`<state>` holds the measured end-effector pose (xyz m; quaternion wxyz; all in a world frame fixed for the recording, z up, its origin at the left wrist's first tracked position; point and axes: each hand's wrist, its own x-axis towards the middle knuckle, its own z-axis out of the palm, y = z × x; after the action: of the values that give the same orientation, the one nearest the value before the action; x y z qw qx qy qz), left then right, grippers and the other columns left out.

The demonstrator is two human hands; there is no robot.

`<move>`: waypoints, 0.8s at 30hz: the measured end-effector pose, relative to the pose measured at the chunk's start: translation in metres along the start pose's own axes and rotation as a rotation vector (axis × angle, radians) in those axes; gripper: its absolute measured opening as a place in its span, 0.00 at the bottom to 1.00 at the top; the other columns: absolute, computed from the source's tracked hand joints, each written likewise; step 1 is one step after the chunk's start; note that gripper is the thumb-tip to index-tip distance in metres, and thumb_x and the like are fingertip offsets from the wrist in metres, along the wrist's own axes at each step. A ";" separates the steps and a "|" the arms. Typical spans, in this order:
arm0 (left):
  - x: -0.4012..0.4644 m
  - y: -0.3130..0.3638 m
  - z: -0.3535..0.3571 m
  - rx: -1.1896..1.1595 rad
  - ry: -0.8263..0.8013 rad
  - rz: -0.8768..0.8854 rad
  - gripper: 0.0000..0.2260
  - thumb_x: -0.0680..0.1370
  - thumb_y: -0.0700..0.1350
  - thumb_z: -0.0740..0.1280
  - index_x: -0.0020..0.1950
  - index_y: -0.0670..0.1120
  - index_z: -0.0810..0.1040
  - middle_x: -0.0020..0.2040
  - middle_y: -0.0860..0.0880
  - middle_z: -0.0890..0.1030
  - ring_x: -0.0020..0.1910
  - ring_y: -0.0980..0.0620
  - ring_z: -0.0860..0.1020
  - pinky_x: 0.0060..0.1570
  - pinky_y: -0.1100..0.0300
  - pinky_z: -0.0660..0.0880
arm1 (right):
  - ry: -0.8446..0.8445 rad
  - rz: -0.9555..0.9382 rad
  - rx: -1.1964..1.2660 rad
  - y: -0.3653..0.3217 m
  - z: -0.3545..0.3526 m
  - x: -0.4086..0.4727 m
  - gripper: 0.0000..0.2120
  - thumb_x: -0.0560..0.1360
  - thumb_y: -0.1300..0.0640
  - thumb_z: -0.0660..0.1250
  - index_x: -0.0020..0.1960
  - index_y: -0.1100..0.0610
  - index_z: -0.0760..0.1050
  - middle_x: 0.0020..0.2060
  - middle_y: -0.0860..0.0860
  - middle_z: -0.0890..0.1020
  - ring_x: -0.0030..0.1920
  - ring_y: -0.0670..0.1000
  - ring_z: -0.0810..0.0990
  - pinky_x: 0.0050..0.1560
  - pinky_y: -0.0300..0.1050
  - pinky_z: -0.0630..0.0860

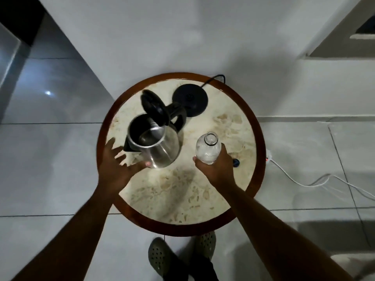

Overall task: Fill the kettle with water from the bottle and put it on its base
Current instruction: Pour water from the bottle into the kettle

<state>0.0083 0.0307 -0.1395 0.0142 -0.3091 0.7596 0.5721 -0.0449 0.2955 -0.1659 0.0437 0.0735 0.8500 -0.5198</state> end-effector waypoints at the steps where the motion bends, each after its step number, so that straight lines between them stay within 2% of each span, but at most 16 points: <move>1: 0.004 0.005 0.002 0.026 -0.024 0.048 0.57 0.52 0.52 0.84 0.75 0.55 0.58 0.71 0.49 0.71 0.63 0.49 0.75 0.55 0.56 0.75 | -0.028 -0.006 0.006 -0.003 -0.001 -0.004 0.24 0.58 0.43 0.77 0.47 0.38 0.67 0.38 0.34 0.80 0.41 0.32 0.79 0.36 0.26 0.72; 5: 0.013 0.027 -0.002 0.116 -0.103 0.168 0.59 0.47 0.65 0.81 0.75 0.56 0.60 0.73 0.53 0.69 0.67 0.52 0.72 0.63 0.50 0.73 | -0.244 -0.103 -0.010 -0.036 0.008 -0.015 0.24 0.58 0.45 0.78 0.49 0.37 0.68 0.44 0.31 0.81 0.39 0.34 0.81 0.33 0.24 0.72; 7: 0.018 0.037 -0.007 0.181 -0.117 0.219 0.56 0.49 0.68 0.79 0.74 0.56 0.64 0.71 0.55 0.72 0.67 0.53 0.72 0.63 0.54 0.72 | -0.369 -0.142 -0.076 -0.060 0.015 -0.016 0.24 0.58 0.45 0.77 0.48 0.36 0.68 0.43 0.32 0.81 0.39 0.34 0.81 0.33 0.24 0.72; 9: 0.022 0.043 -0.010 0.210 -0.130 0.251 0.50 0.54 0.64 0.79 0.73 0.55 0.67 0.67 0.55 0.76 0.64 0.55 0.73 0.59 0.63 0.70 | -0.494 -0.145 -0.164 -0.081 0.016 -0.016 0.24 0.57 0.43 0.76 0.47 0.34 0.66 0.40 0.37 0.82 0.39 0.32 0.80 0.32 0.23 0.71; 11: 0.024 0.045 -0.013 0.207 -0.149 0.256 0.47 0.58 0.56 0.82 0.74 0.53 0.67 0.66 0.54 0.77 0.62 0.57 0.73 0.55 0.68 0.67 | -0.596 -0.140 -0.260 -0.097 0.012 -0.014 0.24 0.57 0.41 0.75 0.45 0.32 0.65 0.38 0.38 0.80 0.40 0.30 0.79 0.30 0.25 0.72; 13: 0.025 0.045 -0.016 0.185 -0.167 0.243 0.46 0.60 0.52 0.82 0.74 0.53 0.66 0.65 0.55 0.76 0.60 0.59 0.71 0.53 0.71 0.64 | -0.668 -0.127 -0.330 -0.111 0.005 -0.012 0.23 0.57 0.40 0.74 0.46 0.34 0.65 0.38 0.38 0.80 0.38 0.35 0.80 0.32 0.29 0.73; 16: 0.025 0.046 -0.016 0.154 -0.192 0.232 0.45 0.59 0.50 0.83 0.73 0.54 0.67 0.59 0.62 0.73 0.60 0.61 0.69 0.48 0.78 0.62 | -0.743 -0.080 -0.404 -0.124 -0.008 -0.004 0.27 0.57 0.38 0.73 0.52 0.43 0.71 0.40 0.42 0.80 0.39 0.41 0.81 0.35 0.36 0.76; 19: 0.026 0.046 -0.016 0.127 -0.197 0.229 0.45 0.58 0.49 0.83 0.72 0.55 0.69 0.57 0.66 0.73 0.58 0.62 0.71 0.45 0.82 0.63 | -0.800 -0.008 -0.472 -0.131 -0.017 0.001 0.29 0.60 0.40 0.75 0.56 0.51 0.72 0.43 0.49 0.81 0.39 0.47 0.82 0.37 0.43 0.80; 22: 0.027 0.045 -0.017 0.132 -0.195 0.240 0.44 0.58 0.50 0.84 0.71 0.56 0.70 0.52 0.74 0.71 0.50 0.72 0.71 0.42 0.85 0.63 | -0.857 0.044 -0.523 -0.133 -0.022 0.005 0.24 0.62 0.40 0.75 0.51 0.48 0.71 0.42 0.49 0.80 0.37 0.45 0.81 0.32 0.39 0.78; 24: 0.028 0.043 -0.016 0.133 -0.195 0.247 0.43 0.57 0.49 0.84 0.70 0.56 0.70 0.50 0.75 0.70 0.49 0.75 0.69 0.42 0.85 0.63 | -0.884 0.045 -0.565 -0.134 -0.022 0.006 0.19 0.62 0.39 0.74 0.46 0.45 0.71 0.42 0.45 0.80 0.38 0.44 0.81 0.33 0.35 0.76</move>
<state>-0.0300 0.0102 -0.1071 0.0376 -0.1547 0.8230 0.5454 -0.0736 0.2554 -0.0388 0.4274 -0.1492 0.8557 -0.2506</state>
